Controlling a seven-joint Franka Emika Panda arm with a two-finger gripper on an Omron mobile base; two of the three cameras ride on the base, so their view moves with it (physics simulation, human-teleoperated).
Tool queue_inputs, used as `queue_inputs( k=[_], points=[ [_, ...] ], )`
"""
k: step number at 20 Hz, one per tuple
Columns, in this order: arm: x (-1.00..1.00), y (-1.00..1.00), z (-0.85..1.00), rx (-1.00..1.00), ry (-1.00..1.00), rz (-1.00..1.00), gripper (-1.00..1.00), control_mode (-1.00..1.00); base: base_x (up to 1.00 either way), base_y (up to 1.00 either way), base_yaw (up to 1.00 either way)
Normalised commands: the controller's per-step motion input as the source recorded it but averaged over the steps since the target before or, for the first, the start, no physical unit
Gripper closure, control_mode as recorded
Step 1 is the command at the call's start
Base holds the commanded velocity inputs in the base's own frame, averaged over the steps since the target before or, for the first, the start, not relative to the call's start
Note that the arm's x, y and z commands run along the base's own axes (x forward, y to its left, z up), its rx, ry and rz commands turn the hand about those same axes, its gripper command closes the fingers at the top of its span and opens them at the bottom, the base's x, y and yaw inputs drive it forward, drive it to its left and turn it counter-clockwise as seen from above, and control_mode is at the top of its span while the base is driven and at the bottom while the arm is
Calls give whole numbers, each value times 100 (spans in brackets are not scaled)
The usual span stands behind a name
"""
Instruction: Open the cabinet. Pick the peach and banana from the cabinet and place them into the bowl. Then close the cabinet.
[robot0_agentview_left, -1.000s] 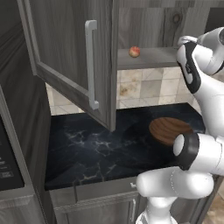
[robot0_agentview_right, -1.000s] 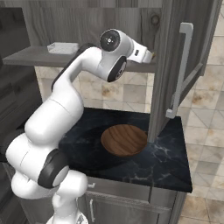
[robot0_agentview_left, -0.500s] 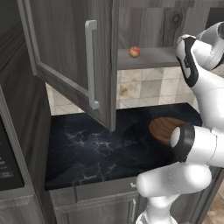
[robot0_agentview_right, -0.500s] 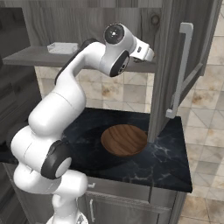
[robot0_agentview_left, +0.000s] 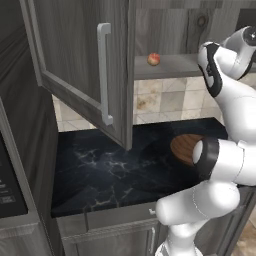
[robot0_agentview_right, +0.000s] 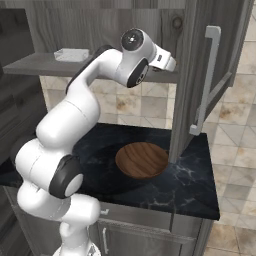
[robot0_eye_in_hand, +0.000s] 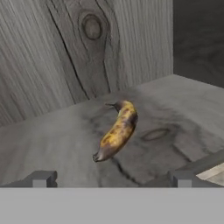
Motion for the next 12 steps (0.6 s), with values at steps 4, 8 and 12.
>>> queue_inputs(
  k=[4, 8, 12],
  points=[
    [35, -4, -9, 0, 1, 0, -100, -100, 0, 0, 0],
    [31, -19, -13, 0, 3, 0, -100, -100, 0, 0, 0],
    [30, -26, -12, 0, 3, 0, -100, -100, 0, 0, 0]
  ],
)
